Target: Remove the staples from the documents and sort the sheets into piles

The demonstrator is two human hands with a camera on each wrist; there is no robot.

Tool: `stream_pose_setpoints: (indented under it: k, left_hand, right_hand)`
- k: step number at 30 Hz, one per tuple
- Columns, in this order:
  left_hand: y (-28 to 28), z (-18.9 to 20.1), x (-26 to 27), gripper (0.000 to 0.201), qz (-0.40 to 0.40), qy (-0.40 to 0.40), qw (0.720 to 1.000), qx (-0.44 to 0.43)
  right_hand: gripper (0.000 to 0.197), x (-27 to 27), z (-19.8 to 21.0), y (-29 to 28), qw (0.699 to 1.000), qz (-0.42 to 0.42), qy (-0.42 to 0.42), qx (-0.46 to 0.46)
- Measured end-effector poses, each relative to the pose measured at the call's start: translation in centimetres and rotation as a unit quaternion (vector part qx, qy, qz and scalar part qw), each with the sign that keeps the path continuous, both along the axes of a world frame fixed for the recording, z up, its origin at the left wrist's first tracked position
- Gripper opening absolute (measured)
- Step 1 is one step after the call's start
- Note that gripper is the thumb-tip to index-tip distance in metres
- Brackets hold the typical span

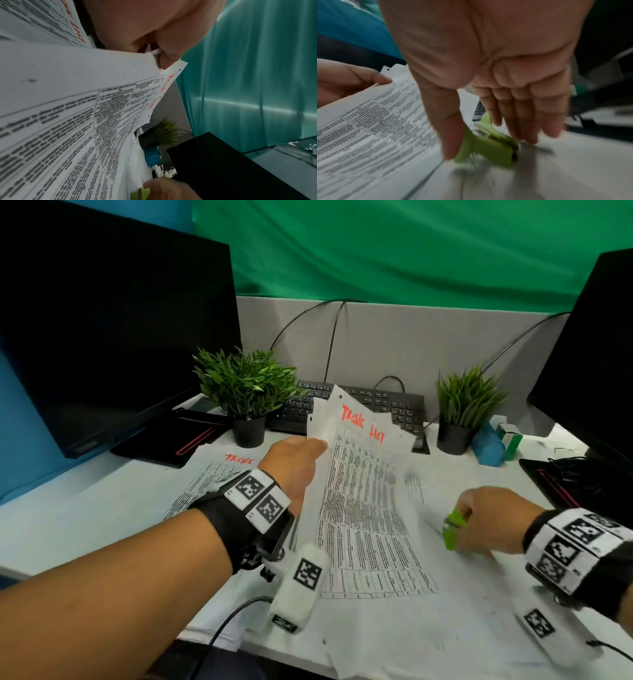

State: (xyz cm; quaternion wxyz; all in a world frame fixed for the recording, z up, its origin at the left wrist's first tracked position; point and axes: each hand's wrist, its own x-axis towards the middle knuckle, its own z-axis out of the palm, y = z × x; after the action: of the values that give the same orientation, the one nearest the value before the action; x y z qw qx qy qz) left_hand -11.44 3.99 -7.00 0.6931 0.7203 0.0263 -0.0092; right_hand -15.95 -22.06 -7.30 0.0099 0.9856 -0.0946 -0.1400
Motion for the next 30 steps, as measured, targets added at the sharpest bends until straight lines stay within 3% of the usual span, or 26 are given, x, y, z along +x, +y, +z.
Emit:
stream_pose_setpoints:
  k: [2,3,5,8,10,13,16,20,22,27,30]
  left_hand:
    - [-0.1,0.2,-0.3,0.028,-0.009,0.014,1.0,0.0]
    - [-0.2,0.1,-0.3,0.03,-0.014,0.016,1.0,-0.007]
    - [-0.7,0.0,-0.6,0.022,-0.021,-0.003,1.0,-0.001]
    - [-1.7,0.0,-1.3,0.03,-0.021,-0.008,0.999,-0.036]
    - [-2.2,0.0,-1.4,0.037,-0.034,-0.019,0.998,-0.047]
    - [-2.6,0.3,-1.9,0.035,-0.039,-0.037,0.997,-0.051]
    - [-2.6,0.1,-2.0,0.055,-0.04,-0.063,0.996,-0.042]
    - [-2.7,-0.1,-2.1,0.057,-0.045,-0.116,0.992,0.014]
    - [-2.7,-0.1,-2.2,0.04,-0.042,-0.163,0.983,0.076]
    - [-2.3,0.0,-1.9,0.042,-0.04,-0.299,0.918,0.258]
    - [-2.5,0.0,-1.5,0.03,-0.025,-0.312,0.895,0.318]
  right_hand:
    - [0.063,0.0,0.2,0.3,0.999,0.007,0.027,-0.028]
    - [0.069,0.0,0.7,0.8,1.0,0.016,-0.003,-0.026]
    - [0.055,0.0,2.3,2.4,0.989,0.065,-0.133,0.016]
    - [0.016,0.1,3.6,6.6,0.925,0.154,-0.298,0.177]
    - [0.014,0.5,3.3,8.9,0.905,0.17,-0.322,0.219]
    - [0.017,0.9,2.7,9.8,0.899,0.156,-0.361,0.19]
    - [0.016,0.9,2.4,9.8,0.883,0.148,-0.395,0.205]
    - [0.011,1.1,2.1,9.8,0.865,0.172,-0.409,0.233]
    - [0.016,1.4,2.4,9.4,0.86,0.166,-0.394,0.279]
    - [0.021,1.9,3.5,8.4,0.846,0.116,-0.294,0.429]
    - [0.034,1.9,3.8,7.8,0.807,0.078,-0.282,0.513]
